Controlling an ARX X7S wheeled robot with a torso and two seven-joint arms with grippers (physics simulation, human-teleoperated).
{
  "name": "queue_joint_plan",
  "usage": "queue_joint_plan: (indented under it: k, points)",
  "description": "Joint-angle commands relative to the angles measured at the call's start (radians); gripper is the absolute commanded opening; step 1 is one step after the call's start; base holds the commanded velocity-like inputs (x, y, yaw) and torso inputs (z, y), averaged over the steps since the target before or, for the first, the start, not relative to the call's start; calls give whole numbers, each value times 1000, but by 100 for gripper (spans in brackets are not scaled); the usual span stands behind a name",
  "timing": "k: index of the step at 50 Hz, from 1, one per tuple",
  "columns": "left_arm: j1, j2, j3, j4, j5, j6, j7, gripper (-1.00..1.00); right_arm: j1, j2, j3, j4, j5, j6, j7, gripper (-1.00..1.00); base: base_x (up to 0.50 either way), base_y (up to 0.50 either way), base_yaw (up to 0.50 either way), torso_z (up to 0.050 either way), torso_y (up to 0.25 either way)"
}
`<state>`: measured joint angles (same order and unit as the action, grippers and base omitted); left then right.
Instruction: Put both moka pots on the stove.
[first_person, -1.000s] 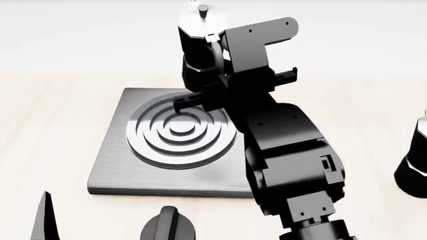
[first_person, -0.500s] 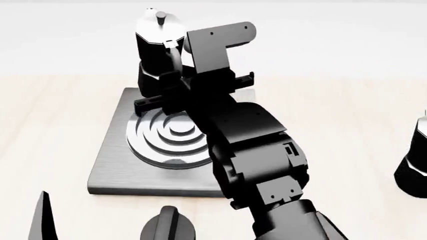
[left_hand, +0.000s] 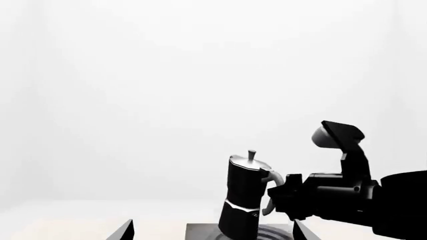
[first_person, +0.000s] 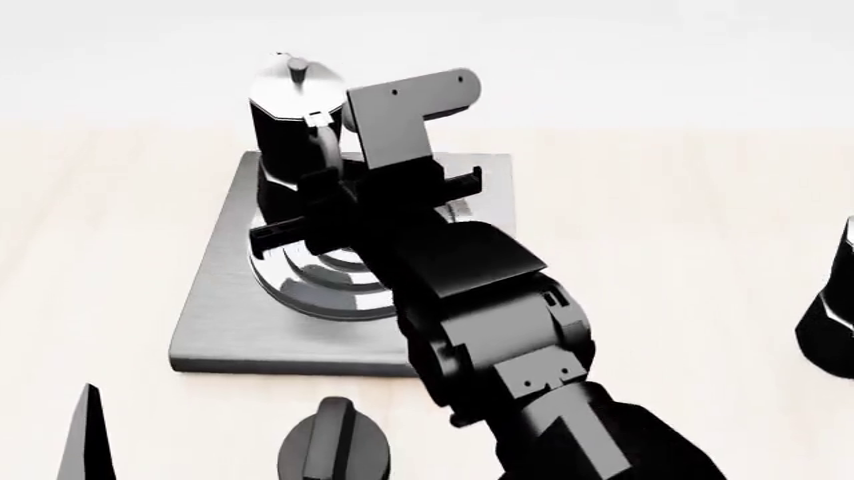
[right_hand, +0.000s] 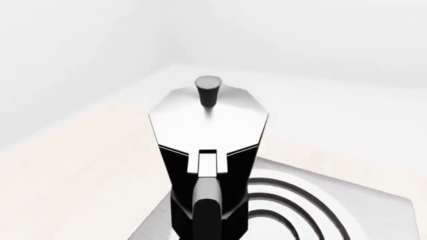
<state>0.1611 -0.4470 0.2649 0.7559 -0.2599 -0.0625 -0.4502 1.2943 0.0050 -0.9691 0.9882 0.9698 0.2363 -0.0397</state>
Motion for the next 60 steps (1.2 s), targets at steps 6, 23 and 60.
queue_joint_plan:
  k: [6, 23, 60]
  points:
    - [-1, -2, 3, -4, -2, 6, -2, 100, 27, -1, -99, 29, 89, -68, 3, -100, 0, 0, 0, 0, -173]
    - [3, -3, 2, -11, -7, 29, -2, 100, 34, -4, -252, 69, 223, -132, 4, -100, 0, 0, 1, 0, -102]
    - [-2, -9, 19, -7, 3, 23, -11, 100, -172, 765, -268, -1297, 188, -238, 577, 100, 0, 0, 0, 0, 0]
